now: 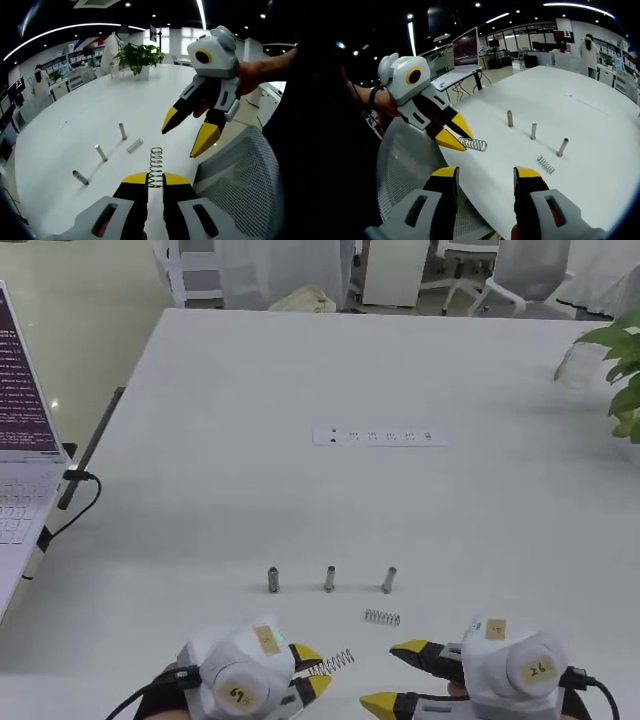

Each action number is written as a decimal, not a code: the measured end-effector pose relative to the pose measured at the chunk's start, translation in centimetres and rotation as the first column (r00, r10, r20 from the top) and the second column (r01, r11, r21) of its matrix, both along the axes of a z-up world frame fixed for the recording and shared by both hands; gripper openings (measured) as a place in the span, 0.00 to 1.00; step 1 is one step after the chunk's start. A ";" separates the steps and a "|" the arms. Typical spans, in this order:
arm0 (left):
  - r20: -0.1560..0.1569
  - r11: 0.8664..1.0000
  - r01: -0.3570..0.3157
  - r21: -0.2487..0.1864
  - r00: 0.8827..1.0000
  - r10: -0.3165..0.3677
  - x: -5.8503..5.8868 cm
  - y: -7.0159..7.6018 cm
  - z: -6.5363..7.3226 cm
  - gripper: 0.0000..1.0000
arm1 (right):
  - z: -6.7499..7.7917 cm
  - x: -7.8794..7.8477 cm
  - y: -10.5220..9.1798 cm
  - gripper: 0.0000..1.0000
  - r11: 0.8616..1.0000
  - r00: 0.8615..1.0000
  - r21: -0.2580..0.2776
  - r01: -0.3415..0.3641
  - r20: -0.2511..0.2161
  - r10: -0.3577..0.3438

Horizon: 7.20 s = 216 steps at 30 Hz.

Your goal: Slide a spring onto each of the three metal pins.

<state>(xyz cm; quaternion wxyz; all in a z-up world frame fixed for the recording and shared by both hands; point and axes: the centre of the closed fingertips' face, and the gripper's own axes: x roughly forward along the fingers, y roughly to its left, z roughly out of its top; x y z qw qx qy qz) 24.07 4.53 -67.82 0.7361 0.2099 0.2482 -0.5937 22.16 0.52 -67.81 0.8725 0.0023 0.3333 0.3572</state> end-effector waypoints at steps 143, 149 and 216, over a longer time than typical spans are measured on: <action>0.095 0.983 0.174 -0.052 0.981 -0.168 -1.2 -3.9 2.8 0.03 | 5.2 0.7 1.5 0.09 0.959 0.961 -0.079 -0.272 0.027 0.275; 0.097 0.979 0.193 -0.061 0.978 -0.187 -1.5 -4.3 3.1 0.03 | 5.2 0.3 1.1 0.11 0.928 0.938 -0.152 -0.340 0.017 0.346; 0.098 0.970 0.236 -0.068 0.969 -0.228 -2.2 -5.2 2.9 0.03 | 3.9 -0.8 0.7 0.09 0.717 0.783 -0.359 -0.598 -0.068 0.619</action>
